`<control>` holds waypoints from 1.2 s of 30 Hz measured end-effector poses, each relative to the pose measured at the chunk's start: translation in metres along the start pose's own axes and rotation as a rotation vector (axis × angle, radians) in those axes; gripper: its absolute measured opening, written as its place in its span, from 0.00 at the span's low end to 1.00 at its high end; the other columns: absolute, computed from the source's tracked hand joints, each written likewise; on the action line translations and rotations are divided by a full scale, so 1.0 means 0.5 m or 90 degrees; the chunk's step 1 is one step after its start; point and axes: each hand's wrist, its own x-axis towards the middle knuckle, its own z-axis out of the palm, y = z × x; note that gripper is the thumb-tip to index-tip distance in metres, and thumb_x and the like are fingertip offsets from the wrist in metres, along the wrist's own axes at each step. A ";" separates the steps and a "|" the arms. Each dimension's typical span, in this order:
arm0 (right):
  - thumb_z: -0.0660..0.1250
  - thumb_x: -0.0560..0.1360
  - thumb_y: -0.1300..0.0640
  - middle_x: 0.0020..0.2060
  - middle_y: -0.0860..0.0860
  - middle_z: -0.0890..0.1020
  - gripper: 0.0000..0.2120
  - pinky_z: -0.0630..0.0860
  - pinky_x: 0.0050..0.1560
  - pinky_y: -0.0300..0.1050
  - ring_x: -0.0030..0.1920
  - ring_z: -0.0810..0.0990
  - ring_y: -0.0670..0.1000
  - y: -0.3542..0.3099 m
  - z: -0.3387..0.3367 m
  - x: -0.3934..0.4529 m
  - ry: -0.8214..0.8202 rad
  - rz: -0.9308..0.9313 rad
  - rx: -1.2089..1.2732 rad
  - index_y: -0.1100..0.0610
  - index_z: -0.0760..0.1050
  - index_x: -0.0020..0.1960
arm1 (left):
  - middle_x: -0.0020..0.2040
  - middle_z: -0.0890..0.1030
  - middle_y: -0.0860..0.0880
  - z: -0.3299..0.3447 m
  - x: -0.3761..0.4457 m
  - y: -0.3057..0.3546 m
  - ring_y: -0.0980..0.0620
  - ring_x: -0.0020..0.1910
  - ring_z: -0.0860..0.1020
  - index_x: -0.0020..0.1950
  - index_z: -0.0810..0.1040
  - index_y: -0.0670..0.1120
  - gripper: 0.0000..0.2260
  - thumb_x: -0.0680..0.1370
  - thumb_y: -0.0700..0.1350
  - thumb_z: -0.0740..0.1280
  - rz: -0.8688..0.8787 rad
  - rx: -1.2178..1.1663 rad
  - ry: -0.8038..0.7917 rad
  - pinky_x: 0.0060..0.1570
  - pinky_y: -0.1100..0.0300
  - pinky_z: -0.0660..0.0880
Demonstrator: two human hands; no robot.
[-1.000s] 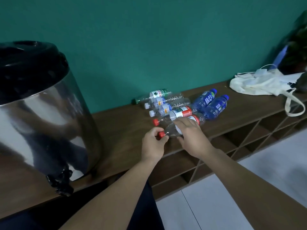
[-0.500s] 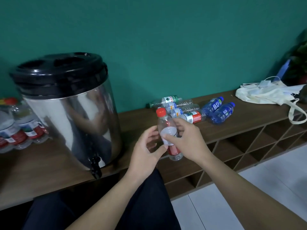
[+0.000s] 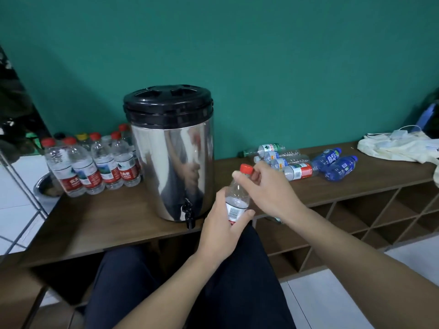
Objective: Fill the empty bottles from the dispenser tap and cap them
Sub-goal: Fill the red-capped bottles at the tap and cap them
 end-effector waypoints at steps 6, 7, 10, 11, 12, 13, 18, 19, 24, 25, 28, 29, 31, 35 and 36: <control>0.57 0.87 0.31 0.22 0.52 0.64 0.39 0.67 0.34 0.52 0.26 0.67 0.55 -0.029 -0.012 0.060 -0.063 -0.090 -0.148 0.57 0.61 0.27 | 0.66 0.77 0.63 -0.029 -0.031 -0.010 0.56 0.61 0.80 0.78 0.63 0.62 0.30 0.82 0.63 0.73 0.023 0.134 0.030 0.57 0.49 0.82; 0.58 0.87 0.34 0.23 0.51 0.62 0.37 0.66 0.34 0.52 0.26 0.64 0.54 -0.032 -0.012 0.065 -0.102 -0.099 -0.142 0.57 0.61 0.28 | 0.66 0.77 0.63 -0.032 -0.035 -0.012 0.57 0.61 0.80 0.78 0.62 0.62 0.29 0.82 0.62 0.73 0.026 0.136 0.029 0.56 0.49 0.82; 0.57 0.89 0.38 0.30 0.52 0.67 0.30 0.67 0.39 0.55 0.31 0.65 0.53 -0.029 -0.024 0.065 -0.224 -0.150 -0.165 0.57 0.63 0.35 | 0.65 0.79 0.65 -0.044 -0.051 -0.026 0.59 0.60 0.80 0.79 0.61 0.64 0.30 0.82 0.62 0.73 0.008 0.086 -0.016 0.59 0.54 0.81; 0.55 0.90 0.37 0.34 0.51 0.70 0.29 0.69 0.41 0.55 0.34 0.68 0.52 -0.026 -0.031 0.061 -0.261 -0.174 -0.180 0.58 0.65 0.39 | 0.65 0.80 0.65 -0.047 -0.056 -0.034 0.59 0.60 0.81 0.79 0.61 0.65 0.31 0.82 0.63 0.73 -0.004 0.065 -0.035 0.59 0.55 0.81; 0.53 0.89 0.36 0.37 0.50 0.74 0.29 0.71 0.43 0.55 0.37 0.72 0.52 -0.023 -0.037 0.056 -0.288 -0.193 -0.195 0.58 0.68 0.42 | 0.64 0.81 0.64 -0.051 -0.060 -0.044 0.59 0.59 0.82 0.80 0.61 0.66 0.31 0.82 0.64 0.73 -0.015 0.044 -0.051 0.59 0.54 0.81; 0.53 0.89 0.34 0.41 0.49 0.76 0.27 0.74 0.46 0.55 0.40 0.75 0.53 -0.021 -0.042 0.049 -0.310 -0.204 -0.211 0.55 0.70 0.46 | 0.62 0.83 0.63 -0.053 -0.065 -0.053 0.58 0.56 0.83 0.79 0.61 0.67 0.31 0.81 0.63 0.74 -0.024 0.025 -0.066 0.58 0.52 0.82; 0.57 0.90 0.41 0.51 0.42 0.75 0.11 0.73 0.51 0.49 0.48 0.76 0.45 -0.015 -0.050 0.027 -0.390 -0.256 -0.220 0.46 0.70 0.56 | 0.57 0.85 0.57 -0.066 -0.089 -0.075 0.53 0.53 0.84 0.77 0.67 0.64 0.27 0.83 0.52 0.76 -0.044 -0.066 -0.124 0.58 0.46 0.83; 0.58 0.90 0.42 0.52 0.41 0.74 0.08 0.72 0.51 0.47 0.49 0.76 0.44 -0.010 -0.048 0.026 -0.396 -0.278 -0.208 0.44 0.70 0.58 | 0.59 0.85 0.57 -0.069 -0.092 -0.078 0.54 0.55 0.85 0.78 0.68 0.63 0.27 0.83 0.50 0.76 -0.046 -0.082 -0.132 0.61 0.48 0.82; 0.62 0.90 0.48 0.53 0.39 0.72 0.04 0.76 0.52 0.47 0.50 0.76 0.46 0.008 -0.032 0.019 -0.384 -0.323 -0.169 0.40 0.73 0.63 | 0.68 0.83 0.60 -0.075 -0.100 -0.101 0.56 0.68 0.82 0.81 0.67 0.64 0.29 0.84 0.49 0.76 -0.057 -0.097 -0.148 0.70 0.54 0.77; 0.63 0.90 0.48 0.54 0.39 0.72 0.05 0.76 0.52 0.47 0.50 0.76 0.46 0.009 -0.027 0.018 -0.377 -0.324 -0.163 0.40 0.74 0.65 | 0.68 0.83 0.61 -0.075 -0.101 -0.108 0.57 0.68 0.82 0.82 0.66 0.64 0.30 0.84 0.50 0.76 -0.063 -0.099 -0.151 0.70 0.55 0.77; 0.64 0.90 0.51 0.56 0.41 0.73 0.09 0.76 0.51 0.46 0.50 0.76 0.48 0.011 -0.011 0.020 -0.356 -0.321 -0.141 0.39 0.74 0.67 | 0.70 0.82 0.62 -0.073 -0.108 -0.132 0.57 0.69 0.81 0.83 0.64 0.65 0.33 0.84 0.51 0.76 -0.068 -0.097 -0.158 0.68 0.60 0.77; 0.65 0.89 0.52 0.57 0.42 0.74 0.09 0.76 0.51 0.45 0.50 0.76 0.48 0.011 -0.005 0.023 -0.344 -0.313 -0.130 0.40 0.75 0.67 | 0.69 0.82 0.62 -0.072 -0.111 -0.140 0.55 0.67 0.82 0.83 0.63 0.65 0.33 0.84 0.51 0.76 -0.073 -0.098 -0.160 0.65 0.63 0.78; 0.66 0.89 0.51 0.55 0.42 0.75 0.09 0.74 0.51 0.41 0.50 0.76 0.46 0.016 0.012 0.031 -0.314 -0.288 -0.116 0.42 0.76 0.68 | 0.67 0.82 0.62 -0.072 -0.118 -0.155 0.52 0.62 0.83 0.83 0.62 0.66 0.33 0.84 0.52 0.76 -0.091 -0.094 -0.160 0.59 0.66 0.80; 0.70 0.87 0.52 0.52 0.44 0.78 0.05 0.76 0.57 0.44 0.50 0.78 0.45 0.053 0.082 0.054 -0.252 -0.228 -0.112 0.49 0.81 0.62 | 0.70 0.79 0.64 -0.079 -0.135 -0.192 0.59 0.69 0.79 0.84 0.59 0.63 0.34 0.84 0.54 0.74 -0.097 -0.044 -0.164 0.71 0.60 0.75; 0.70 0.86 0.52 0.52 0.45 0.78 0.05 0.77 0.59 0.47 0.51 0.78 0.47 0.065 0.105 0.059 -0.243 -0.212 -0.130 0.50 0.82 0.61 | 0.72 0.78 0.64 -0.081 -0.139 -0.203 0.61 0.72 0.77 0.85 0.59 0.62 0.34 0.84 0.54 0.74 -0.095 -0.036 -0.164 0.73 0.60 0.73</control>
